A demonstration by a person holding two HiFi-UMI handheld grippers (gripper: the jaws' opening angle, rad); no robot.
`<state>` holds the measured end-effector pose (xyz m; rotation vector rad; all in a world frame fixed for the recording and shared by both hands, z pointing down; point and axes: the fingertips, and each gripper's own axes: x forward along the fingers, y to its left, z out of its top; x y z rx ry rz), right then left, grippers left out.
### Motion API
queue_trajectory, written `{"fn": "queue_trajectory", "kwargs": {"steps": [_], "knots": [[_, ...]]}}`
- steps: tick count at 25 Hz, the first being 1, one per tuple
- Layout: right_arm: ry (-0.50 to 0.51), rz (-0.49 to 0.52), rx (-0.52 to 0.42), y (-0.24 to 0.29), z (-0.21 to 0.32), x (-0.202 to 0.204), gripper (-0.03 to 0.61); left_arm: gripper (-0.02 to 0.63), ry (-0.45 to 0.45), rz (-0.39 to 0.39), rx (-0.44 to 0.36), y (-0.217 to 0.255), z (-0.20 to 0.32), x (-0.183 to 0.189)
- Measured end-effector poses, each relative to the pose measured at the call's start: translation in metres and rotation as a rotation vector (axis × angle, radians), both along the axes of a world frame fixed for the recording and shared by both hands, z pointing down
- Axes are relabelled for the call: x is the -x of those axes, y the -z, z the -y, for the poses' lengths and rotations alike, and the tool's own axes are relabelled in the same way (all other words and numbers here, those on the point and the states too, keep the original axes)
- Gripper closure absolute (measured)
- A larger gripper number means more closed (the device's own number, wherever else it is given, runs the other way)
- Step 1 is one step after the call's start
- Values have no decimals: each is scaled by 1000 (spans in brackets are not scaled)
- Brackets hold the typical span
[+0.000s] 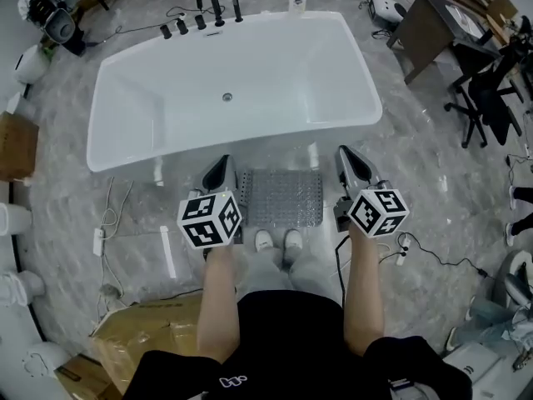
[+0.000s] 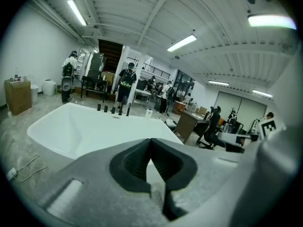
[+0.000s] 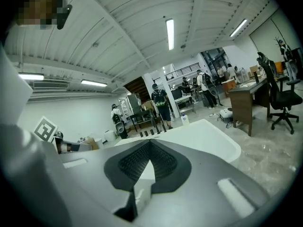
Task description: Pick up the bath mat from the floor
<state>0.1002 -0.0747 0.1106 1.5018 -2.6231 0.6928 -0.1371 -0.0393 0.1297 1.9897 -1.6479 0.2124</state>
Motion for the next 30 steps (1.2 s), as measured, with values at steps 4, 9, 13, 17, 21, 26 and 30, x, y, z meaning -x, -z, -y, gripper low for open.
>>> {"fn": "queue_trajectory", "kwargs": {"steps": [4, 9, 13, 17, 21, 26, 30], "knots": [[-23, -28, 56, -38, 0, -2, 575, 615, -11, -8, 63, -41, 6, 1], [-43, -50, 132, -92, -3, -8, 575, 615, -24, -8, 164, -104, 7, 5], [-60, -55, 211, -139, -9, -15, 575, 615, -69, -17, 245, -155, 7, -5], [-48, -69, 282, -183, -12, -20, 574, 615, -107, -7, 310, -198, 8, -21], [-46, -83, 341, -234, -20, -32, 574, 614, -70, -58, 390, -252, 1, -37], [-60, -91, 428, -301, -29, -40, 558, 614, -103, -49, 496, -321, -12, -45], [-70, -82, 486, -351, -38, -46, 524, 603, -140, -33, 562, -368, -23, -46]]}}
